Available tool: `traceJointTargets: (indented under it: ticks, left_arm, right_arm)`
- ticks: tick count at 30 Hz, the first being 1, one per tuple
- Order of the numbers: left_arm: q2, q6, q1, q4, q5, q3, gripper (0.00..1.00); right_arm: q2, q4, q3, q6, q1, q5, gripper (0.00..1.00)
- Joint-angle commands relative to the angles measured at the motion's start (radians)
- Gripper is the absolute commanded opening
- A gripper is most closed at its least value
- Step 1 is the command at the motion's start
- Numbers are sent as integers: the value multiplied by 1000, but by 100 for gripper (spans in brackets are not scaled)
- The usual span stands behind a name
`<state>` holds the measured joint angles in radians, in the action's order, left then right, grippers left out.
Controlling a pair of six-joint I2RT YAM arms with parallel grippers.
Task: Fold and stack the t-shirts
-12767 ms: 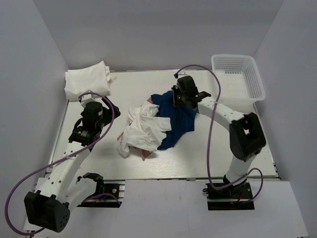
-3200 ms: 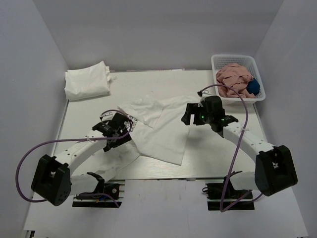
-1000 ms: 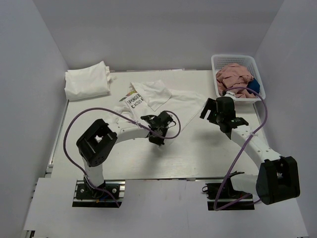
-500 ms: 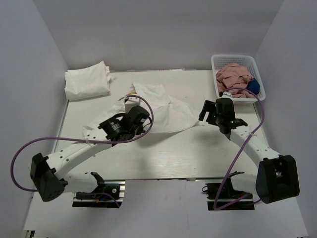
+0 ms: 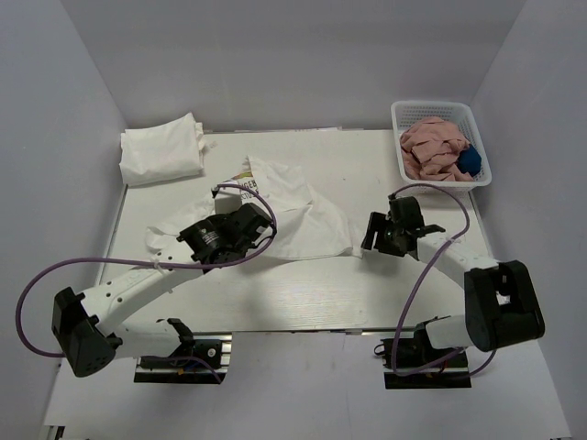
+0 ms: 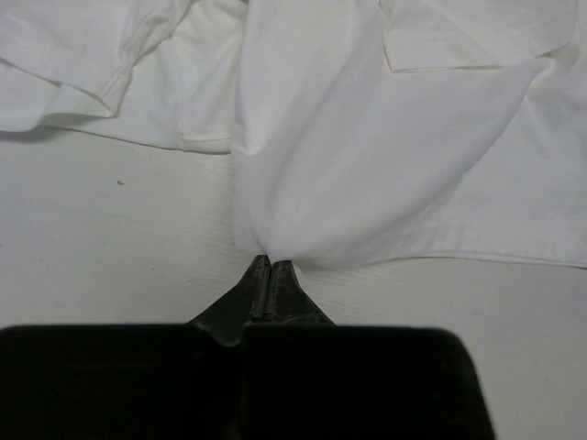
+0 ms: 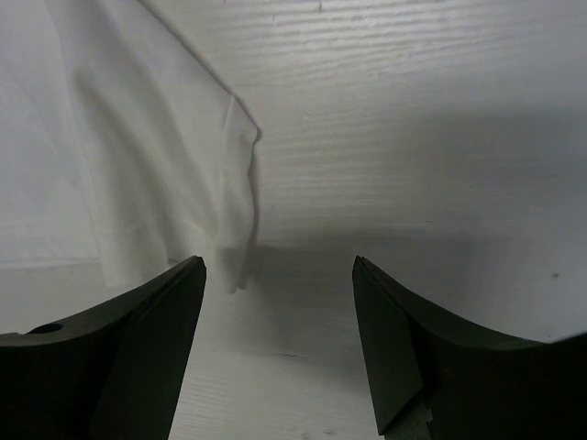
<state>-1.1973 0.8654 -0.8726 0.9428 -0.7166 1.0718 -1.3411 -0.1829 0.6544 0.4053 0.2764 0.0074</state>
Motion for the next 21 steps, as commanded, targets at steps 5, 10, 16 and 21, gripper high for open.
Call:
traceJointTargets:
  ticks: [5, 10, 16, 21]
  left_arm:
    - [53, 38, 1, -10, -46, -16, 0]
    - [53, 38, 1, -10, -46, -26, 0]
    - [71, 38, 1, -10, -76, -13, 0]
    - [82, 38, 1, 2, -179, 89, 0]
  right_arm:
    - [-114, 75, -1, 38, 29, -175, 71]
    - [-173, 122, 4, 55, 53, -213, 66]
    - [-202, 135, 28, 66, 63, -213, 0]
    - [-45, 43, 146, 17, 63, -92, 0]
